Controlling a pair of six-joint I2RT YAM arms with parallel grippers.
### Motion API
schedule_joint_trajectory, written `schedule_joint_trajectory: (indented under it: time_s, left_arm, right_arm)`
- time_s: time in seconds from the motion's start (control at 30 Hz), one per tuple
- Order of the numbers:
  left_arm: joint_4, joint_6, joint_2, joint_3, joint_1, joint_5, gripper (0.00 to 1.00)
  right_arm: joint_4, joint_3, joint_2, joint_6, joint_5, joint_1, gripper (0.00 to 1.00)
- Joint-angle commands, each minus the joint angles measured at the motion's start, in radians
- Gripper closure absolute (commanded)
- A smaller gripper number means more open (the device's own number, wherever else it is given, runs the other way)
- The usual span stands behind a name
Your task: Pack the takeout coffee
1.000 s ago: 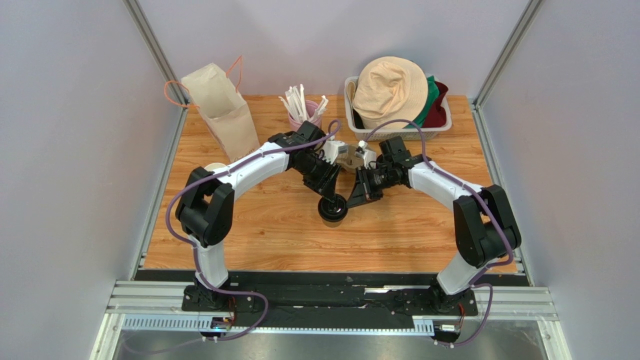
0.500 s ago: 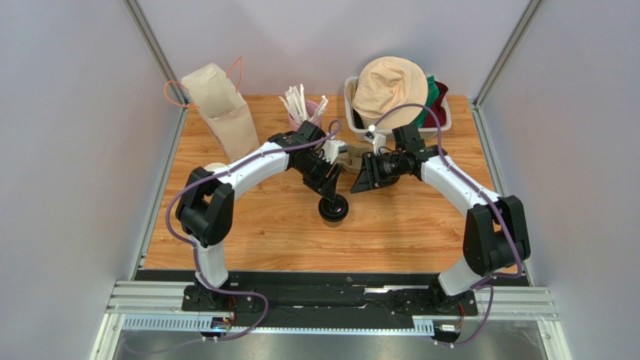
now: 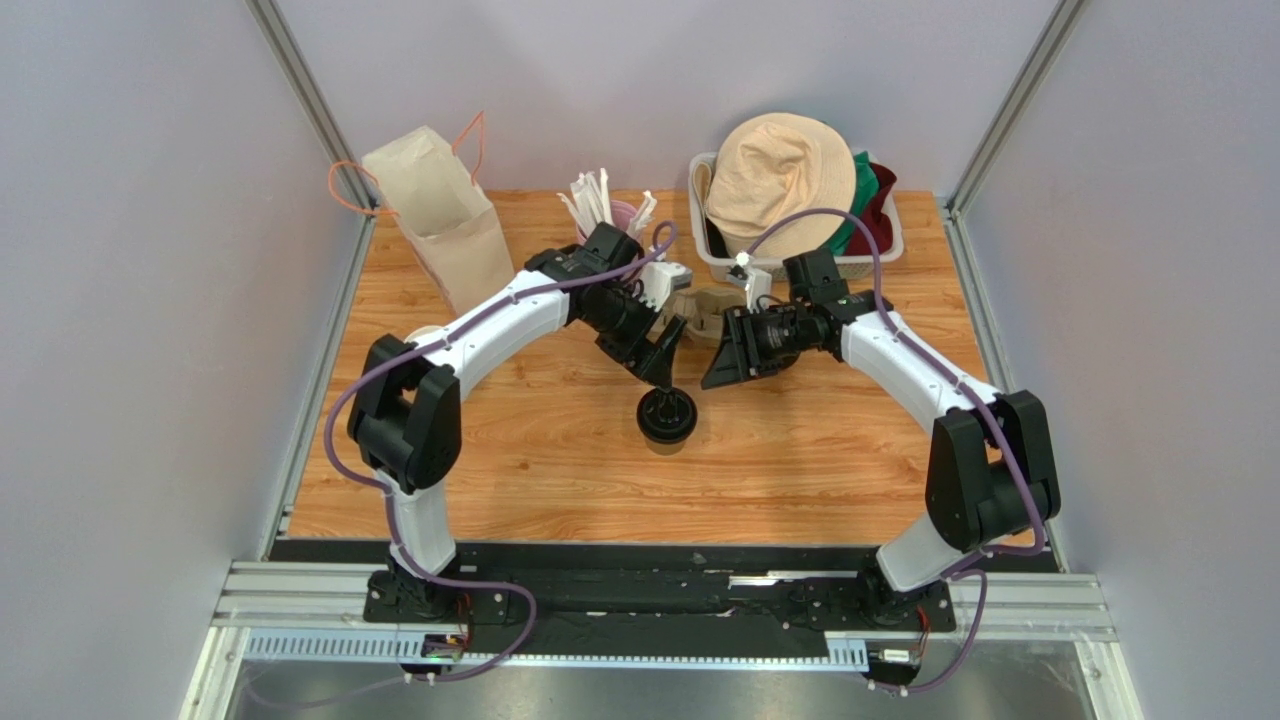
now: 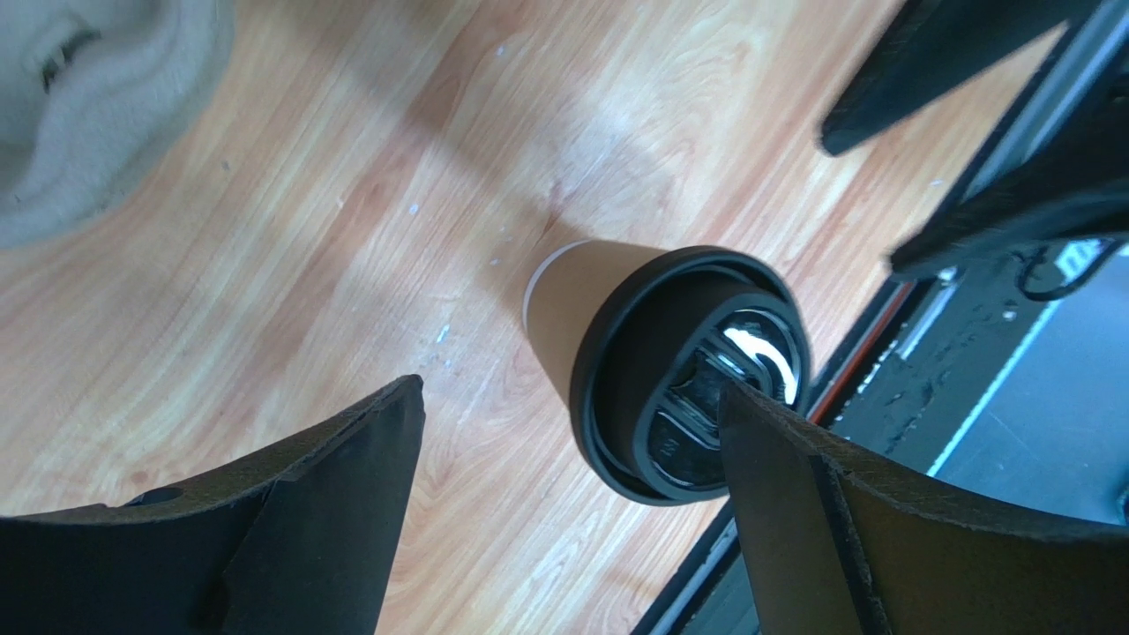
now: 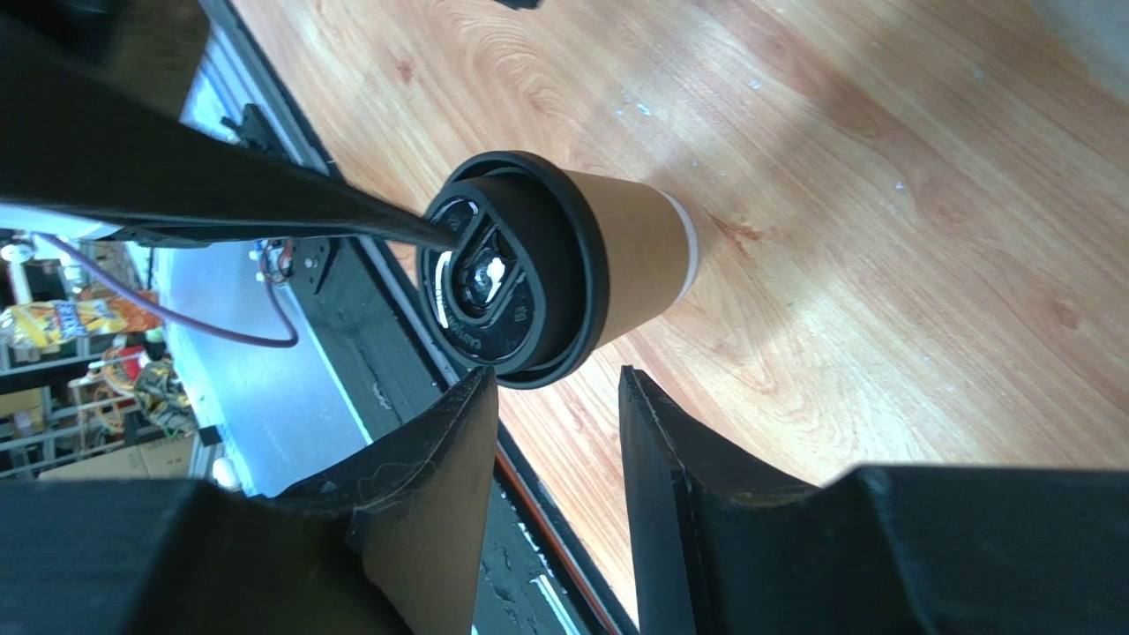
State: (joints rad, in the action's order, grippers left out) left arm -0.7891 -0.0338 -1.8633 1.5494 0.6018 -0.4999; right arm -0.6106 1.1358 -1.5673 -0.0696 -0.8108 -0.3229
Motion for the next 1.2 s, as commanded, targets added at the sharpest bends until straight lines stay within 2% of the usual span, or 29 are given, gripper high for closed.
schedule_joint_trajectory:
  time_s: [0.0, 0.13, 0.43, 0.63, 1.17]
  left_arm:
    - [-0.002, -0.047, 0.085, 0.048, -0.010, -0.115, 0.10]
    - [0.004, -0.099, 0.153, -0.062, -0.010, -0.137, 0.10]
    - [0.074, -0.155, 0.265, -0.294, -0.019, -0.111, 0.10]
    - [0.105, -0.150, 0.262, -0.319, -0.019, -0.117, 0.11]
    - [0.159, -0.114, 0.213, -0.334, -0.019, -0.088, 0.13]
  right_arm:
    - [0.028, 0.022, 0.010, 0.027, 0.071, -0.018, 0.57]
    - [0.026, 0.062, 0.003, 0.036, 0.157, -0.027, 0.57]
    - [0.058, 0.120, -0.048, 0.025, 0.216, -0.085, 0.52]
    - [0.077, 0.134, -0.076, 0.025, 0.260, -0.143, 0.46]
    - [0.089, 0.124, -0.125, 0.030, 0.269, -0.199, 0.46]
